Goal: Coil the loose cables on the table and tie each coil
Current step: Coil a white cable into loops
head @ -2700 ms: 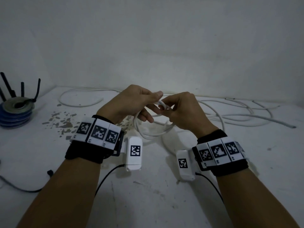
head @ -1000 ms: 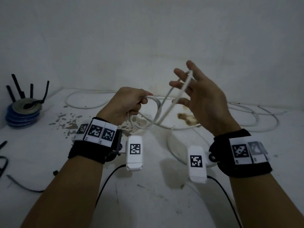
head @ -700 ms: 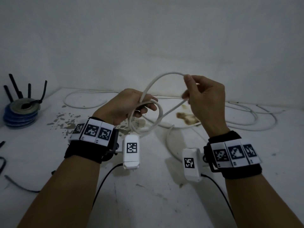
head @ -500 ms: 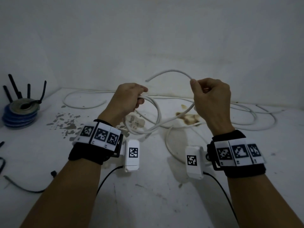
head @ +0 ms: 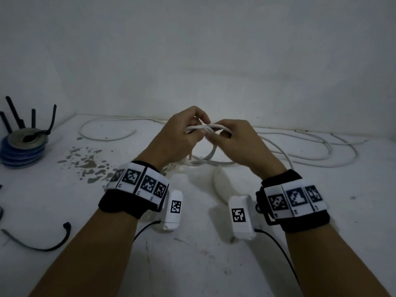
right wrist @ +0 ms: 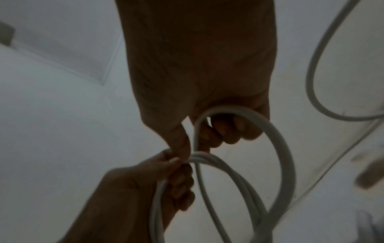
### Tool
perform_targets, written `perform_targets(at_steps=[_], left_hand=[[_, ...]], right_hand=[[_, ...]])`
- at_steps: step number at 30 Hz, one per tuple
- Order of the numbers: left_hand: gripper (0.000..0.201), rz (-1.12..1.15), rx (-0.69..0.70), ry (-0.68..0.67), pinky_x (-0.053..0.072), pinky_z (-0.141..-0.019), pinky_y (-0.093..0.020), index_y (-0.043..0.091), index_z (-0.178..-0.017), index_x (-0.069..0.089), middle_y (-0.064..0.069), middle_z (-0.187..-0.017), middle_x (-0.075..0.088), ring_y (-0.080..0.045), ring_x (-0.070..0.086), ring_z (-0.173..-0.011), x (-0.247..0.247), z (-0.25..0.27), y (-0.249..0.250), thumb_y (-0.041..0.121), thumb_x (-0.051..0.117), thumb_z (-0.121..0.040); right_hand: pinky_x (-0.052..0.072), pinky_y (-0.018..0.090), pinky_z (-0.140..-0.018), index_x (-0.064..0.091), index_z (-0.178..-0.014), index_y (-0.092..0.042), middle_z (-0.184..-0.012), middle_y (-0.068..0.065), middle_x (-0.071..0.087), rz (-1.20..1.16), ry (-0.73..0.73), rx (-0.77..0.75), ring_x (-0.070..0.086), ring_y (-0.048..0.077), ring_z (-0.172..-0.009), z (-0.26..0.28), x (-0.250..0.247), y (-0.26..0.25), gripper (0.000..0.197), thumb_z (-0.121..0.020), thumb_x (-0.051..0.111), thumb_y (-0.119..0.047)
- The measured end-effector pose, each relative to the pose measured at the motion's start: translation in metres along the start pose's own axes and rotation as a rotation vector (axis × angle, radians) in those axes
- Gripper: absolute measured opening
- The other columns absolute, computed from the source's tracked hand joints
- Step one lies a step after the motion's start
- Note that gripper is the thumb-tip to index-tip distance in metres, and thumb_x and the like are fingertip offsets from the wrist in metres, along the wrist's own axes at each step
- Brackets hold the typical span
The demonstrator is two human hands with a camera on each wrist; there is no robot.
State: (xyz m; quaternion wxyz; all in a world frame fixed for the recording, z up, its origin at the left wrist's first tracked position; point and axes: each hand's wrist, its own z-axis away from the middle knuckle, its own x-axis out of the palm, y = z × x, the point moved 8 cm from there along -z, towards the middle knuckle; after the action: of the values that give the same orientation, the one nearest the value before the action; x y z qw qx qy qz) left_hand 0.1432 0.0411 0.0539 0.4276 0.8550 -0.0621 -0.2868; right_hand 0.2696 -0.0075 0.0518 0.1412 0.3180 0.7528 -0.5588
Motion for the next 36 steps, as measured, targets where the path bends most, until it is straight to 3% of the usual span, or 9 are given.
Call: perform_targets(at_steps=[4,8,13,18,21,23,26,31,36], left_hand=[[0.016,0.051,0.003,0.004,0.045,-0.062,-0.034,0.015,-0.102,0.056,-0.005,-0.077,0.069,-0.032,0.057,-0.068,-0.002,0.0,0.003,0.018,0.06,-0.086],[0.022,-0.069,-0.036,0.093,0.047,-0.07,-0.019,0.03,-0.103,0.063,0.005,-0.096,0.06,-0.007,0.058,-0.08,-0.016,-0.003,-0.01,0.038,0.073,-0.085],[0.022,-0.059,-0.096,0.049,0.057,-0.082,-0.047,0.023,-0.089,0.075,0.005,-0.081,0.073,-0.02,0.069,-0.081,-0.014,-0.003,-0.015,0.044,0.067,-0.09],[0.022,0.153,-0.12,0.159,0.054,-0.066,-0.024,0.008,-0.092,0.074,-0.001,-0.073,0.075,-0.011,0.069,-0.065,-0.02,-0.002,-0.012,0.024,0.082,-0.078],[0.023,0.291,-0.186,0.141,0.054,-0.061,-0.025,0.007,-0.098,0.07,-0.007,-0.076,0.076,-0.016,0.068,-0.06,-0.018,-0.001,-0.017,0.013,0.081,-0.079],[0.028,0.315,-0.188,0.044,0.056,-0.067,-0.027,0.009,-0.103,0.066,-0.009,-0.083,0.076,-0.02,0.071,-0.07,-0.013,0.0,-0.018,0.003,0.079,-0.079],[0.043,0.094,-0.14,-0.047,0.058,-0.075,-0.032,0.014,-0.107,0.065,-0.002,-0.087,0.076,-0.019,0.072,-0.083,-0.01,0.002,-0.016,-0.002,0.083,-0.071],[0.047,0.021,-0.152,0.022,0.061,-0.073,-0.03,0.014,-0.111,0.066,-0.003,-0.101,0.074,-0.012,0.075,-0.08,-0.012,0.003,-0.014,-0.006,0.082,-0.071],[0.033,-0.085,-0.117,0.14,0.062,-0.075,-0.033,0.014,-0.099,0.068,0.001,-0.091,0.075,-0.005,0.073,-0.082,-0.024,-0.001,-0.013,-0.003,0.077,-0.072]], right_hand=[[0.036,0.011,-0.052,0.072,-0.094,-0.021,-0.055,-0.025,0.057,0.034,0.013,-0.107,0.052,-0.002,-0.055,0.004,0.007,-0.009,0.012,-0.094,0.066,-0.031],[0.05,0.031,-0.069,0.073,-0.088,-0.016,-0.078,0.001,0.07,0.063,0.037,-0.11,0.064,0.016,-0.074,-0.001,0.002,-0.005,0.024,-0.094,0.064,-0.038],[0.048,0.038,-0.066,0.071,-0.084,-0.011,-0.073,0.009,0.067,0.041,0.115,-0.153,0.061,0.028,-0.071,-0.002,-0.004,-0.006,0.026,-0.093,0.067,-0.035],[0.055,0.032,-0.073,0.072,-0.099,-0.017,-0.083,-0.007,0.07,0.061,0.164,-0.219,0.066,0.01,-0.077,-0.002,-0.007,-0.008,0.01,-0.091,0.07,-0.022],[0.054,0.035,-0.076,0.072,-0.105,-0.018,-0.087,-0.006,0.071,0.098,0.196,-0.249,0.065,0.012,-0.08,-0.002,-0.009,-0.008,0.015,-0.09,0.068,-0.015],[0.053,0.04,-0.074,0.072,-0.108,-0.018,-0.086,-0.004,0.071,0.142,0.212,-0.254,0.064,0.015,-0.078,-0.001,-0.011,-0.005,0.019,-0.091,0.066,-0.014],[0.052,0.036,-0.074,0.072,-0.107,-0.018,-0.084,-0.005,0.07,0.194,0.206,-0.245,0.061,0.012,-0.075,-0.001,-0.011,-0.003,0.018,-0.091,0.066,-0.014],[0.056,0.035,-0.073,0.063,-0.118,-0.024,-0.084,-0.005,0.069,0.198,0.205,-0.126,0.065,0.009,-0.069,-0.002,-0.018,0.009,0.03,-0.089,0.07,-0.019],[0.057,0.041,-0.077,0.064,-0.121,-0.028,-0.081,-0.005,0.069,0.159,0.251,-0.117,0.068,0.017,-0.07,-0.001,-0.025,0.007,0.036,-0.087,0.068,-0.017]])
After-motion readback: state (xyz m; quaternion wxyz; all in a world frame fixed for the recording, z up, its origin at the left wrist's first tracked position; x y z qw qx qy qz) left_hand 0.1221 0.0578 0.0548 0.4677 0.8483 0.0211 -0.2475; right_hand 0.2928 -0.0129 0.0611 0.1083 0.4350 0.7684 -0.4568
